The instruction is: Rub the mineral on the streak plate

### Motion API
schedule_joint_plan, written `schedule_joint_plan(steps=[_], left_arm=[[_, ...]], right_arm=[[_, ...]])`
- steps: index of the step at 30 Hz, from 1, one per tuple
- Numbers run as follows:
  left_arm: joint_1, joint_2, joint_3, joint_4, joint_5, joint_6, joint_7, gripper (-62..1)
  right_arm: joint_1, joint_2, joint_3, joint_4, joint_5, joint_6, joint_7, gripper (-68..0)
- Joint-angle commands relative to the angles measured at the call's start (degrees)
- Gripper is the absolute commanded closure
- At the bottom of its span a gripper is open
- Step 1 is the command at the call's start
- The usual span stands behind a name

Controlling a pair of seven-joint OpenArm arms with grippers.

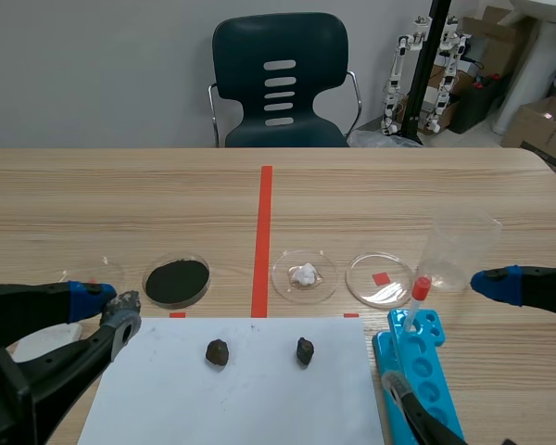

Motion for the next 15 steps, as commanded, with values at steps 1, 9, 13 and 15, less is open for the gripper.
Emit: schedule_joint_plan(steps=[1, 9, 13, 15], left_arm=[[-0.2, 0.7, 0.2, 1.2, -0.2, -0.1, -0.7, -9.0], [-0.2, 0.7, 0.2, 1.2, -0.2, -0.1, 0.4, -9.0], [-0.2, 0.7, 0.2, 1.2, -0.2, -0.1, 0.4, -9.0], [-0.2, 0.7, 0.2, 1.2, -0.2, -0.1, 0.4, -9.0]], right_arm=[[0.3, 0.0, 0.3, 0.2, 0.4, -0.2, 0.7, -63.8], [0.3, 0.0, 0.3, 0.2, 0.4, -0.2, 0.7, -63.8], [0.3, 0.0, 0.3, 0.2, 0.4, -0.2, 0.7, -63.8], [0.3, 0.0, 0.3, 0.2, 0.4, -0.2, 0.7, -63.8]])
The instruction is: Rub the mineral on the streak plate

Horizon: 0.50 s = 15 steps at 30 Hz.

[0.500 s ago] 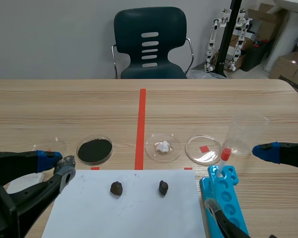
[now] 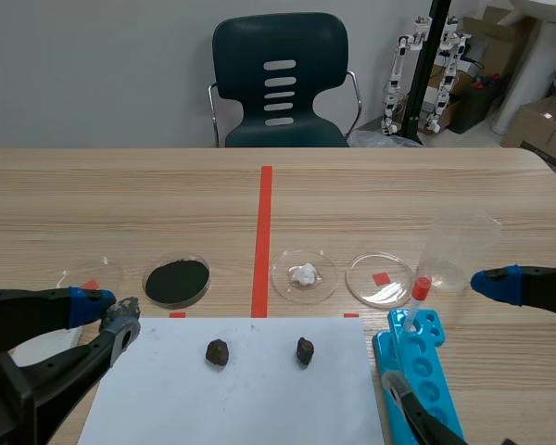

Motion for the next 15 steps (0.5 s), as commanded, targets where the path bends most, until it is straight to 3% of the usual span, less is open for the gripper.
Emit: schedule_joint_plan(steps=[1, 12, 15], left_arm=[[-0.2, 0.7, 0.2, 1.2, -0.2, -0.1, -1.2, -9.0], [-0.5, 0.7, 0.2, 1.2, -0.2, -0.1, -0.8, -9.0], [-0.5, 0.9, 0.2, 1.2, -0.2, 1.3, -0.8, -9.0]], right_arm=[[0.3, 0.0, 0.3, 0.2, 0.4, -0.2, 0.7, -63.8], [0.3, 0.0, 0.3, 0.2, 0.4, -0.2, 0.7, -63.8], [0.3, 0.0, 0.3, 0.2, 0.4, -0.2, 0.7, -63.8]])
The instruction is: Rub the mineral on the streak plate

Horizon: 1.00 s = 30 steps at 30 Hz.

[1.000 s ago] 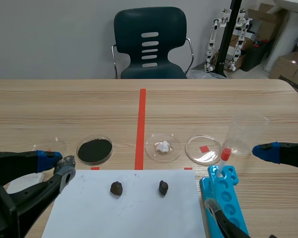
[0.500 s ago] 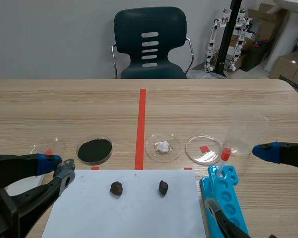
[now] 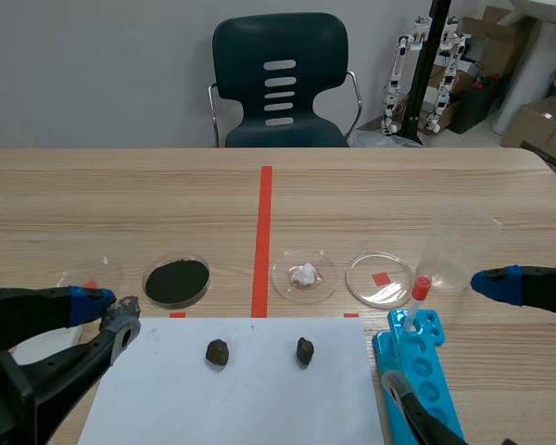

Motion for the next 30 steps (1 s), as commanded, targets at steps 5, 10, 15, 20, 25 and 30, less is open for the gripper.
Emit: schedule_joint_plan(steps=[5, 10, 15, 20, 25, 30], left_arm=[[-3.0, 2.3, 0.2, 1.0, -2.1, 1.6, 3.0, -9.0], [-7.0, 5.7, 0.2, 0.2, -2.1, 2.0, 8.4, -9.0], [-11.8, 8.4, 0.2, -1.1, -4.7, 2.0, 16.8, -9.0], [-16.7, 9.6, 0.1, -4.5, -11.2, 3.4, 26.4, -9.0], [-21.0, 9.6, -2.2, -9.7, -19.7, 4.1, 36.5, -9.0], [-24.1, 9.6, -5.6, -13.9, -23.3, 9.4, 43.3, -9.0]], right_arm=[[0.3, 0.0, 0.3, 0.2, 0.4, -0.2, 0.7, -63.8], [0.3, 0.0, 0.3, 0.2, 0.4, -0.2, 0.7, -63.8], [0.3, 0.0, 0.3, 0.2, 0.4, -0.2, 0.7, -63.8], [0.3, 0.0, 0.3, 0.2, 0.4, -0.2, 0.7, -63.8], [0.3, 0.0, 0.3, 0.2, 0.4, -0.2, 0.7, -63.8], [0.3, 0.0, 0.3, 0.2, 0.4, -0.2, 0.7, -63.8]])
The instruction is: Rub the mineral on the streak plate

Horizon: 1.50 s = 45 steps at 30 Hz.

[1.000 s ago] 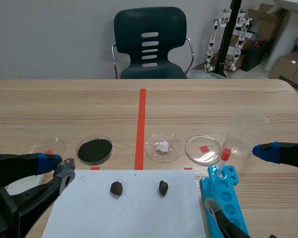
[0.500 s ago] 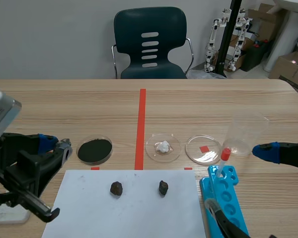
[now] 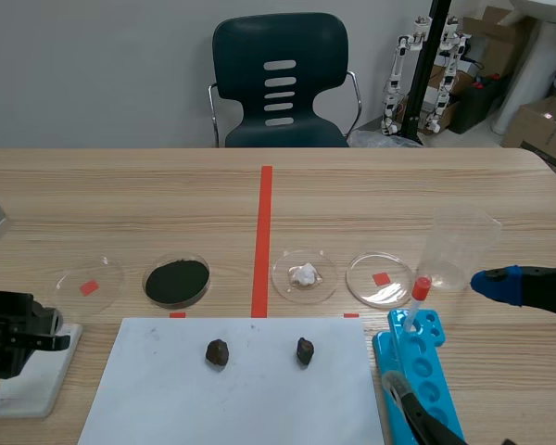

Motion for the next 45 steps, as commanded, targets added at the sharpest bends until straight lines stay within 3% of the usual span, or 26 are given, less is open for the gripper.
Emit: schedule_joint_plan(steps=[1, 7, 13, 21, 27, 45], left_arm=[[-1.5, 0.2, -1.0, -0.1, -0.7, -0.2, 1.2, -9.0], [-7.8, 0.2, -2.8, -8.5, -5.1, -0.3, 8.8, -9.0], [-14.3, 0.2, -2.8, -16.5, -7.3, -5.2, 15.3, -9.0], [-20.4, 0.2, -2.8, -21.3, -7.2, -7.9, 21.2, -9.0], [-23.5, 0.3, -1.5, -23.4, -5.7, -7.9, 24.7, -9.0], [-25.6, 2.2, 1.4, -23.7, -5.4, -7.8, 29.9, -9.0]], right_arm=[[0.3, 0.0, 0.3, 0.2, 0.4, -0.2, 0.7, -63.8], [0.3, 0.0, 0.3, 0.2, 0.4, -0.2, 0.7, -63.8], [0.3, 0.0, 0.3, 0.2, 0.4, -0.2, 0.7, -63.8], [0.3, 0.0, 0.3, 0.2, 0.4, -0.2, 0.7, -63.8], [0.3, 0.0, 0.3, 0.2, 0.4, -0.2, 0.7, -63.8], [0.3, 0.0, 0.3, 0.2, 0.4, -0.2, 0.7, -63.8]])
